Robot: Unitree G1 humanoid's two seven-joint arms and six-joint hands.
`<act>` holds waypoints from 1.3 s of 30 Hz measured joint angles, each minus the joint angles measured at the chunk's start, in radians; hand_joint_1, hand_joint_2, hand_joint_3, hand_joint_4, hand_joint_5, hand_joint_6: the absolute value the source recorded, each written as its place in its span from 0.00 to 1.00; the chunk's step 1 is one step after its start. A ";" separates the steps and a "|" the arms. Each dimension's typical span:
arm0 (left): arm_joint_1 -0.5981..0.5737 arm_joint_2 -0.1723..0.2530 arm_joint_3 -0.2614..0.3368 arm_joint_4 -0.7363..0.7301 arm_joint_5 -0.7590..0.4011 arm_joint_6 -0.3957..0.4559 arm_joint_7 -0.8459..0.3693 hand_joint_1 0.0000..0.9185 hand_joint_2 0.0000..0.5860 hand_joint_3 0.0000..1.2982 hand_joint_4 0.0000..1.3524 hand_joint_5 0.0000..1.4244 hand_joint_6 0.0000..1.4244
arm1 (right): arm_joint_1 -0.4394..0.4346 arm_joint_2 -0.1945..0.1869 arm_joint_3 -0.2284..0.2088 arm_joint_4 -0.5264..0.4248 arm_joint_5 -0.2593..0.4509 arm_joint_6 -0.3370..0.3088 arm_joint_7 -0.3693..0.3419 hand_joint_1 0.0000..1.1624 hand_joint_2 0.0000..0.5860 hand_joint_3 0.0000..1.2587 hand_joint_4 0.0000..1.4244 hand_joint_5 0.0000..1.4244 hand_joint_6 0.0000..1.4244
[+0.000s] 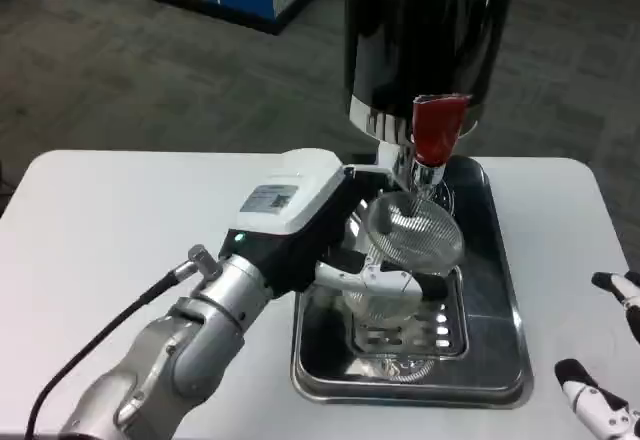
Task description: Grasp the cup under the faucet to collect the drink, then remove the cup.
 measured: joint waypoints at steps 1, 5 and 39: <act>-0.001 -0.001 -0.007 0.000 0.001 0.000 0.005 0.55 0.01 0.68 0.70 0.78 0.95 | 0.002 -0.001 -0.003 0.000 0.006 0.000 0.000 0.27 0.71 0.06 0.00 0.00 0.00; -0.006 -0.006 -0.028 0.000 0.002 0.006 0.014 0.49 0.05 0.56 0.57 0.69 0.90 | 0.008 -0.007 -0.015 0.000 0.027 0.000 0.000 0.27 0.71 0.07 0.00 0.00 0.00; 0.114 0.055 -0.005 -0.280 -0.034 0.097 -0.061 0.13 0.15 0.19 0.11 0.24 0.35 | 0.007 -0.029 -0.024 0.008 0.084 0.008 -0.022 0.26 0.71 0.10 0.00 0.02 0.00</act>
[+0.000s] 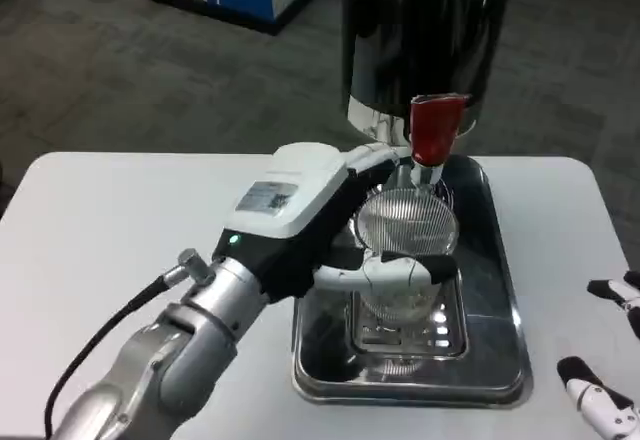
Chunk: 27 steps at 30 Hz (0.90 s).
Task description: Grasp the cup under the faucet to collect the drink, then remove the cup.
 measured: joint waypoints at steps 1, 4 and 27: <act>0.019 0.003 0.011 -0.023 -0.013 -0.003 -0.003 0.13 0.15 0.20 0.12 0.25 0.35 | 0.001 0.000 0.000 0.000 0.000 0.002 -0.002 0.26 0.71 0.10 0.00 0.02 0.00; 0.090 0.030 0.052 -0.115 -0.037 -0.005 -0.016 0.13 0.17 0.21 0.14 0.26 0.35 | 0.003 0.000 0.000 0.001 0.000 0.005 -0.006 0.26 0.71 0.11 0.00 0.02 0.00; -0.009 0.159 0.370 -0.480 -1.015 0.291 -0.611 0.00 0.20 0.18 0.09 0.14 0.11 | -0.024 0.007 0.086 0.023 -0.023 0.027 -0.027 0.26 0.71 0.12 0.01 0.02 0.00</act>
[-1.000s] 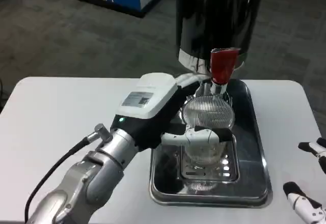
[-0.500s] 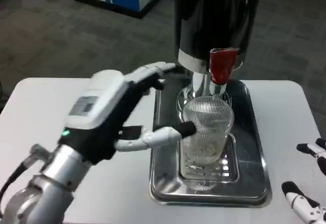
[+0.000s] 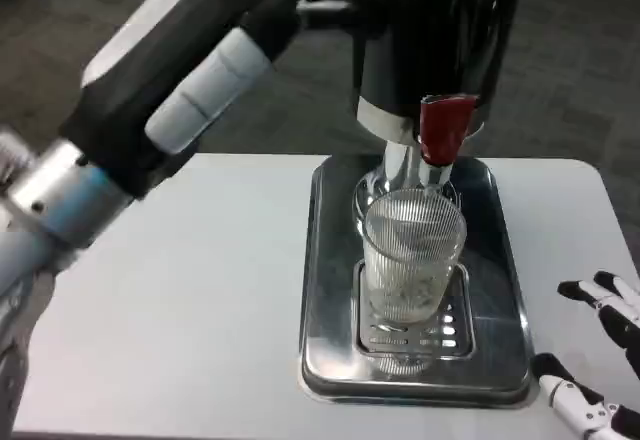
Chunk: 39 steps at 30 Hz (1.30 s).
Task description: Grasp the cup under the faucet to collect the drink, then remove the cup.
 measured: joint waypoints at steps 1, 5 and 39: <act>-0.015 0.000 -0.002 -0.002 -0.015 0.014 -0.016 0.00 0.20 0.18 0.09 0.13 0.10 | 0.000 0.001 0.002 0.000 0.000 0.000 0.000 0.26 0.71 0.12 0.01 0.02 0.00; -0.085 -0.017 -0.007 0.001 -0.078 0.104 -0.088 0.00 0.19 0.16 0.07 0.12 0.08 | 0.005 0.007 0.003 -0.001 0.000 0.000 -0.005 0.26 0.71 0.12 0.02 0.02 0.00; -0.257 -0.100 -0.119 0.327 0.004 0.350 -0.359 0.00 0.08 0.09 0.01 0.07 0.02 | 0.080 -0.012 -0.058 -0.038 0.103 -0.003 -0.041 0.26 0.71 0.12 0.02 0.03 0.00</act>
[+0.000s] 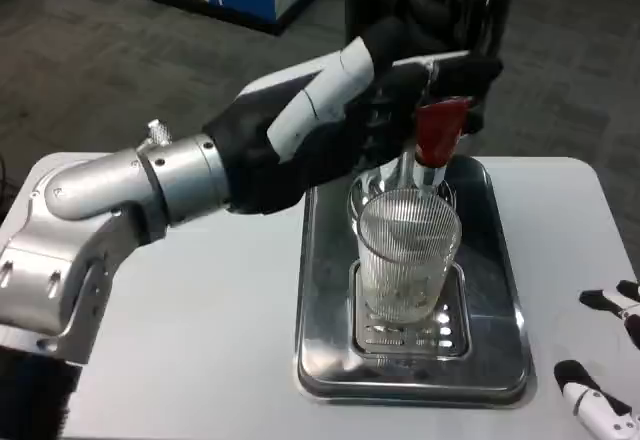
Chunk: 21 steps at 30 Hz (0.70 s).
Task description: Grasp the cup under the faucet to collect the drink, then remove the cup.
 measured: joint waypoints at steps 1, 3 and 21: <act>0.000 0.003 -0.003 0.000 0.012 -0.017 -0.007 0.00 0.08 0.09 0.02 0.07 0.02 | 0.002 0.000 0.000 0.000 0.003 0.000 0.000 0.26 0.71 0.12 0.02 0.03 0.00; 0.000 0.013 -0.016 0.000 0.035 -0.050 -0.016 0.00 0.08 0.09 0.02 0.07 0.02 | 0.005 0.000 -0.001 -0.001 0.008 0.000 0.000 0.26 0.71 0.12 0.02 0.03 0.00; -0.008 0.060 -0.093 -0.025 0.195 -0.231 -0.020 0.00 0.07 0.07 0.00 0.06 0.01 | 0.001 -0.013 -0.030 -0.029 0.082 0.025 0.003 0.26 0.71 0.14 0.05 0.06 0.00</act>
